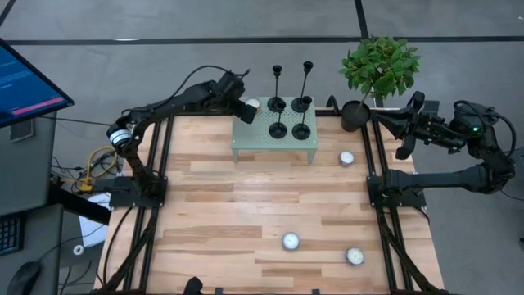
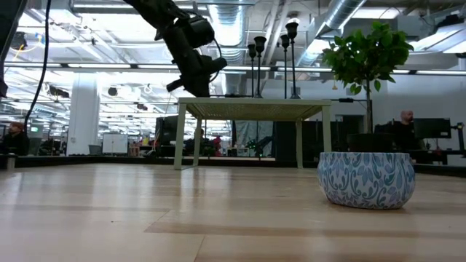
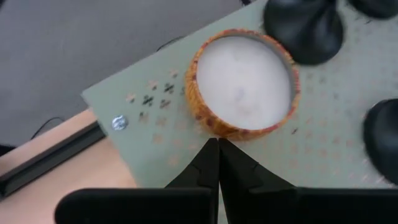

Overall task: Pick & Place candle stick holders
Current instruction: Put the yellow scented candle on the shelf

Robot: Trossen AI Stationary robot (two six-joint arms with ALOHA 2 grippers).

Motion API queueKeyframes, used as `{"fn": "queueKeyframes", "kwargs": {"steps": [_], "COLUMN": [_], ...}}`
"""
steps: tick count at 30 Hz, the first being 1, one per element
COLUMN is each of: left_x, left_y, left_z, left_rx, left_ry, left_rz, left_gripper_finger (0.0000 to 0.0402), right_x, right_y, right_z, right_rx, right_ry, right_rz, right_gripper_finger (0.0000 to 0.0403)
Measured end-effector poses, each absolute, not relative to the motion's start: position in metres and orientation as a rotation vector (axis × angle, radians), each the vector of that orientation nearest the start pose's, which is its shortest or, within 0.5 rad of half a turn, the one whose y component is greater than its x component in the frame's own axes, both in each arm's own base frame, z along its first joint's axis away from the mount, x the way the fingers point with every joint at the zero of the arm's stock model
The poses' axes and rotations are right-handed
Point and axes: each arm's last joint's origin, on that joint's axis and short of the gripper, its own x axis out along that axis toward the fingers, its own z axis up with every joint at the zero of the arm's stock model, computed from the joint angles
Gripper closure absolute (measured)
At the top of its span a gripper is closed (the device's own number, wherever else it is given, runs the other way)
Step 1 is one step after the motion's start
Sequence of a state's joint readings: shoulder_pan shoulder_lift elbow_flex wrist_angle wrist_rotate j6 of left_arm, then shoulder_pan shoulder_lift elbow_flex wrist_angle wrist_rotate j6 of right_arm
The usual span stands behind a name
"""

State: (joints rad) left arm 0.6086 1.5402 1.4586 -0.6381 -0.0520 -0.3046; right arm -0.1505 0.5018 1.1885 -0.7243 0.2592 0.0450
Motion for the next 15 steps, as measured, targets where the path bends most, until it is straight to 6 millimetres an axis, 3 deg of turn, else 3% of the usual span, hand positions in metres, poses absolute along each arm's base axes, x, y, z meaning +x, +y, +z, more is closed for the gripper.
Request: {"fn": "queueKeyframes", "kwargs": {"steps": [15], "left_x": [0.292], "left_y": [0.207], "left_z": [0.327], "left_rx": [-0.501], "left_ry": [0.567], "left_rz": [0.732], "left_gripper_finger": [0.0400], "right_x": [0.034], "right_y": [-0.013], "right_z": [0.428], "right_rx": [0.040], "right_ry": [0.034], "right_rz": [-0.411], "right_gripper_finger": [0.0347]}}
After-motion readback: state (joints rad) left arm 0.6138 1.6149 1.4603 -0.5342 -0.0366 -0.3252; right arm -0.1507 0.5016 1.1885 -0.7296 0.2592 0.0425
